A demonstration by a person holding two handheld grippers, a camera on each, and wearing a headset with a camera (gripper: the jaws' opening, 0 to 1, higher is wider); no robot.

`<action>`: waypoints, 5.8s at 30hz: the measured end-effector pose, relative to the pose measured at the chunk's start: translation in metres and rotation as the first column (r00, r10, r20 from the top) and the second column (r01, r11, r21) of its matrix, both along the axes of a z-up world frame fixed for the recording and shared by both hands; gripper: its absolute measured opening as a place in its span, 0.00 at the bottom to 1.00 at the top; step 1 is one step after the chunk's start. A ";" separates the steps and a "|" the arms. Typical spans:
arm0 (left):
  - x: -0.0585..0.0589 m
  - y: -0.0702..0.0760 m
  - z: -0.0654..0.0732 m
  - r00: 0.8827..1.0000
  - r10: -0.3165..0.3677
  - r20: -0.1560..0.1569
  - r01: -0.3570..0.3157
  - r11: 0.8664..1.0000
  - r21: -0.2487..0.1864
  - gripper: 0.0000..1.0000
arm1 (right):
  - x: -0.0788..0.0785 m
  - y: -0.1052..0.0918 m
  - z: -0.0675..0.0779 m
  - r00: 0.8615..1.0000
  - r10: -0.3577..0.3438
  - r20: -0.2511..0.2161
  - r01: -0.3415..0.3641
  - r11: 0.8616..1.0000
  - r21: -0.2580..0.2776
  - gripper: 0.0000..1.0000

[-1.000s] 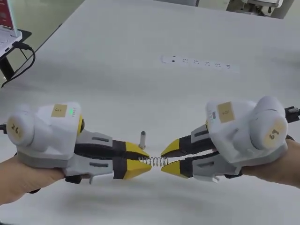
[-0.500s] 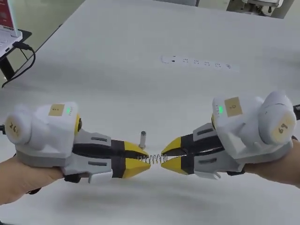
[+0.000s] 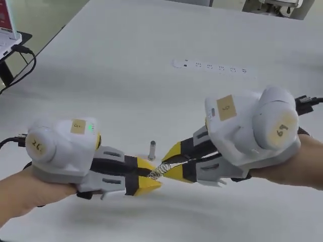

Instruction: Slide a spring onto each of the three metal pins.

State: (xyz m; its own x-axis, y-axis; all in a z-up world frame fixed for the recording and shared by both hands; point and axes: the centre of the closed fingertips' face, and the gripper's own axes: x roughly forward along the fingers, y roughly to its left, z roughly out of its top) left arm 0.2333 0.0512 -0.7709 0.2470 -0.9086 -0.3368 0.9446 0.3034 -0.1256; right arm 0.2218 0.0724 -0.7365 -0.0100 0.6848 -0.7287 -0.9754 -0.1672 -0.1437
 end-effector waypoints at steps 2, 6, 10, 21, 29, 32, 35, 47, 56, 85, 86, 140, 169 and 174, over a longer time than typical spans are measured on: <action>0.001 -0.001 -0.001 1.000 -0.004 0.005 0.004 1.000 0.006 0.01 | -0.001 0.002 0.000 1.000 0.013 0.009 -0.013 1.000 -0.017 0.05; 0.003 -0.002 -0.003 1.000 -0.005 0.013 0.004 1.000 0.018 0.01 | 0.000 0.004 -0.002 0.999 0.024 0.024 -0.023 0.999 -0.038 0.05; 0.005 -0.004 -0.005 1.000 -0.004 0.016 0.004 1.000 0.023 0.01 | 0.000 0.006 -0.003 0.999 0.025 0.024 -0.024 0.999 -0.048 0.05; 0.006 -0.004 -0.007 1.000 -0.003 0.017 0.003 1.000 0.028 0.01 | 0.001 0.004 -0.005 0.999 0.040 0.037 -0.037 0.997 -0.074 0.05; 0.005 -0.003 -0.006 1.000 0.009 0.010 -0.009 1.000 0.030 0.02 | 0.001 0.003 -0.005 0.998 0.047 0.044 -0.043 0.995 -0.085 0.05; 0.005 -0.004 -0.004 1.000 0.014 0.015 -0.014 1.000 0.024 0.02 | 0.001 0.003 -0.004 0.998 0.049 0.044 -0.045 0.995 -0.090 0.05; 0.006 -0.003 -0.002 1.000 0.022 0.021 -0.022 1.000 0.014 0.02 | 0.003 0.004 -0.001 0.998 0.052 0.043 -0.048 0.995 -0.091 0.05; 0.008 0.000 0.002 0.998 0.043 0.034 -0.043 0.999 -0.001 0.05 | 0.004 0.007 0.000 0.996 0.073 0.054 -0.067 0.992 -0.105 0.05; 0.010 0.002 0.005 0.998 0.054 0.042 -0.053 0.998 -0.018 0.12 | 0.008 0.007 0.003 0.996 0.063 0.062 -0.056 0.993 -0.105 0.05; 0.029 0.051 0.008 0.958 0.284 0.048 -0.280 0.957 -0.072 0.64 | 0.018 0.003 0.003 0.998 0.021 0.065 -0.015 0.995 -0.097 0.05; 0.029 0.052 0.008 0.956 0.289 0.044 -0.285 0.956 -0.074 0.65 | 0.019 0.003 0.003 0.998 0.014 0.062 -0.008 0.995 -0.096 0.05; 0.034 0.076 0.008 0.919 0.394 0.004 -0.391 0.914 -0.104 0.98 | 0.068 0.003 0.004 0.994 -0.012 0.108 0.026 0.991 -0.129 0.05; 0.032 0.080 0.007 0.915 0.402 -0.003 -0.400 0.910 -0.112 0.98 | 0.085 0.019 -0.012 0.995 -0.026 0.101 0.041 0.989 -0.142 0.05; 0.031 0.082 0.006 0.914 0.405 -0.005 -0.403 0.908 -0.110 0.98 | 0.085 0.020 -0.013 0.995 -0.025 0.098 0.039 0.989 -0.144 0.06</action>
State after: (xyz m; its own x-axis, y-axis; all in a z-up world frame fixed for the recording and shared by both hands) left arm 0.2644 0.1334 -0.7653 0.6058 -0.7599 -0.2357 0.7461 0.6455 -0.1632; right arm 0.3064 0.0927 -0.7499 0.0847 0.5701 -0.8172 -0.9636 -0.1618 -0.2128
